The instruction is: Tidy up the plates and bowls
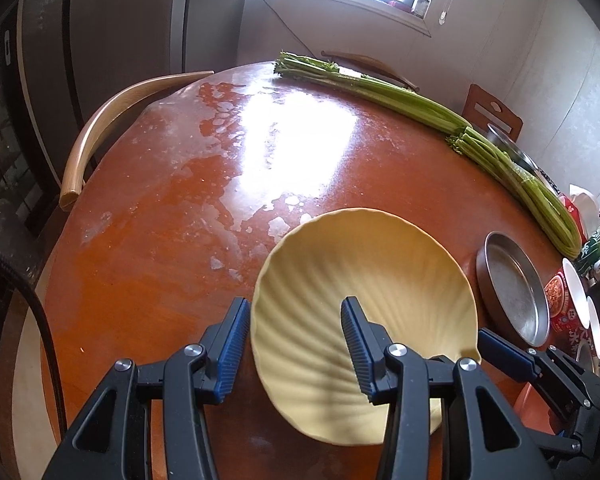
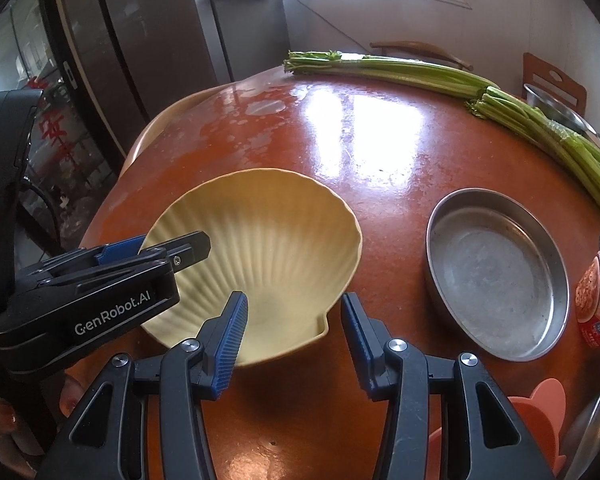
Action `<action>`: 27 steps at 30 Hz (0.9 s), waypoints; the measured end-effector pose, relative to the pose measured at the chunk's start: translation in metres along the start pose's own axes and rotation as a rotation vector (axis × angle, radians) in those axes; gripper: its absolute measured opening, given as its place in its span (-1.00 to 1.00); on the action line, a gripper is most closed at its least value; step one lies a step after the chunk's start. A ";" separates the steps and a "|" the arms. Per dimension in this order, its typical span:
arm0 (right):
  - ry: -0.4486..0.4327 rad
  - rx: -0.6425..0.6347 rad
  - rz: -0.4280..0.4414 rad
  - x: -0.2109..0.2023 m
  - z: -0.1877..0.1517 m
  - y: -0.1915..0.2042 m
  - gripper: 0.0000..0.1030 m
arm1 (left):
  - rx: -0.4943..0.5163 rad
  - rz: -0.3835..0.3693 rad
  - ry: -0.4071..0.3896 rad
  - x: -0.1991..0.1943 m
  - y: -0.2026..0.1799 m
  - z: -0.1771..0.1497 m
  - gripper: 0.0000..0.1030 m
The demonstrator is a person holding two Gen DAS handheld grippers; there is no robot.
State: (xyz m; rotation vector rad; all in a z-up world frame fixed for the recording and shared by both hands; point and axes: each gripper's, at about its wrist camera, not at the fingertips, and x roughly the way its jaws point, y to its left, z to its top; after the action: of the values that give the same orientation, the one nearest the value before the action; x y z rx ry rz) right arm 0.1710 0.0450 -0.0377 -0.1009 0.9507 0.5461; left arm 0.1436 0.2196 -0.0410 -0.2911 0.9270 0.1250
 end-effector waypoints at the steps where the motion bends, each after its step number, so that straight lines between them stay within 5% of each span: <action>1: 0.000 0.002 -0.003 -0.001 -0.001 -0.001 -0.01 | -0.003 0.007 -0.004 -0.002 0.001 0.000 -0.08; 11: -0.046 0.019 -0.012 -0.031 -0.004 -0.013 -0.01 | -0.007 0.027 -0.080 -0.042 0.003 -0.007 -0.07; 27: -0.133 0.066 -0.027 -0.103 -0.030 -0.049 -0.01 | 0.134 -0.046 -0.127 -0.079 -0.062 -0.025 0.01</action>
State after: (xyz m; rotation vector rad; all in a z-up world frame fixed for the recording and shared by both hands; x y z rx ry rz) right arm 0.1251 -0.0482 0.0189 -0.0179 0.8356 0.4899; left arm 0.0916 0.1539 0.0199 -0.1781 0.7979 0.0385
